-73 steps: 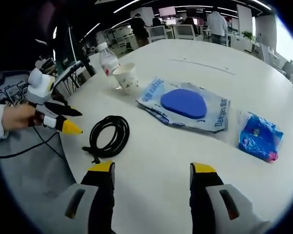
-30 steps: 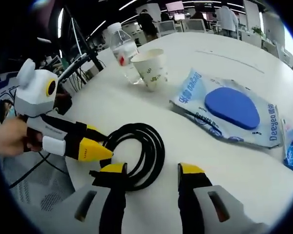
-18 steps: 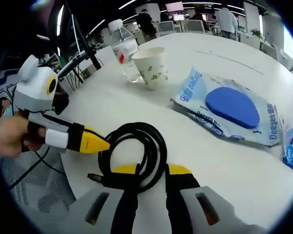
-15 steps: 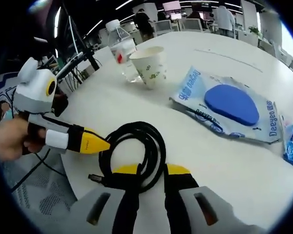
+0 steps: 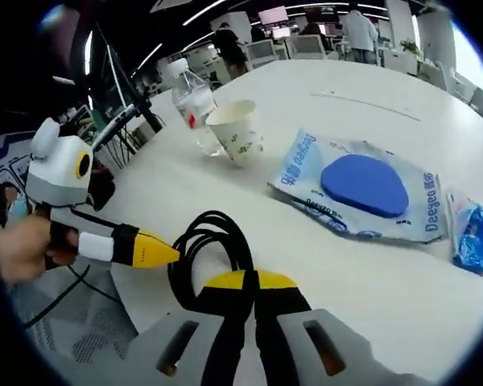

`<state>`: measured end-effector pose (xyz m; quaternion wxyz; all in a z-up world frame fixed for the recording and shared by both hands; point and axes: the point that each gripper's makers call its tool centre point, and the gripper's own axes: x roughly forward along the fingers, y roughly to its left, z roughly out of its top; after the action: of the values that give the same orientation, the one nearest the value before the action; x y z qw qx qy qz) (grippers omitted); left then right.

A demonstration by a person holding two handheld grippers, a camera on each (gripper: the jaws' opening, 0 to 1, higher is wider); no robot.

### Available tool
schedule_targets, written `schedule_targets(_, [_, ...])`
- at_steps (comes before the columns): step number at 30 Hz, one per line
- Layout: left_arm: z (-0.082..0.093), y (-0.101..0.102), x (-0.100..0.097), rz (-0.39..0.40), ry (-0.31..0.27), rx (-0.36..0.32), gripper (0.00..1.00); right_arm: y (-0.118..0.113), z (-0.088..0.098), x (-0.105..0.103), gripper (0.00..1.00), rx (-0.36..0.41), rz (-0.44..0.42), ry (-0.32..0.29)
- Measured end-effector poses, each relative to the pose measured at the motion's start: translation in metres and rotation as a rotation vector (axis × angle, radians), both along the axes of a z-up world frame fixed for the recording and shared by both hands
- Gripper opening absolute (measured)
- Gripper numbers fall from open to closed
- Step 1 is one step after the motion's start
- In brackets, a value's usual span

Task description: Arrange the tabletop items into an orderly group along one side of the table until the central work area is clear of visible clutter.

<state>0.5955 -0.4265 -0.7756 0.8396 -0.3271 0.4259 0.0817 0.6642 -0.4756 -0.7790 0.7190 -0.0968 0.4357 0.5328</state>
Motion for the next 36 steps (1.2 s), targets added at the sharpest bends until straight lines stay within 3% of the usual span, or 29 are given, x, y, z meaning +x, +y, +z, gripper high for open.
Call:
schedule_targets(3, [0.007,0.001,0.002,0.041,-0.026,-0.034,0.0,-0.006,0.012,0.0,0.0,0.028,-0.028,0.027])
schedule_targets(8, [0.018,-0.004,0.008,0.035,-0.043,-0.021,0.0,-0.004,0.014,0.005,0.0,0.044,-0.035,0.023])
schedule_targets(11, [0.025,-0.005,0.012,0.036,-0.056,-0.018,0.0,-0.01,0.029,0.007,0.0,0.063,-0.041,0.016])
schedule_targets(15, [0.032,-0.006,0.019,0.038,-0.073,-0.02,0.0,-0.011,0.033,0.013,0.0,0.084,-0.054,0.014])
schedule_targets(30, [0.053,-0.034,0.049,-0.029,-0.109,0.002,0.0,-0.048,0.058,0.033,0.0,0.124,-0.121,-0.008])
schedule_targets(36, [0.059,-0.051,0.065,-0.064,-0.121,0.004,0.0,-0.066,0.062,0.052,0.0,0.13,-0.155,-0.018])
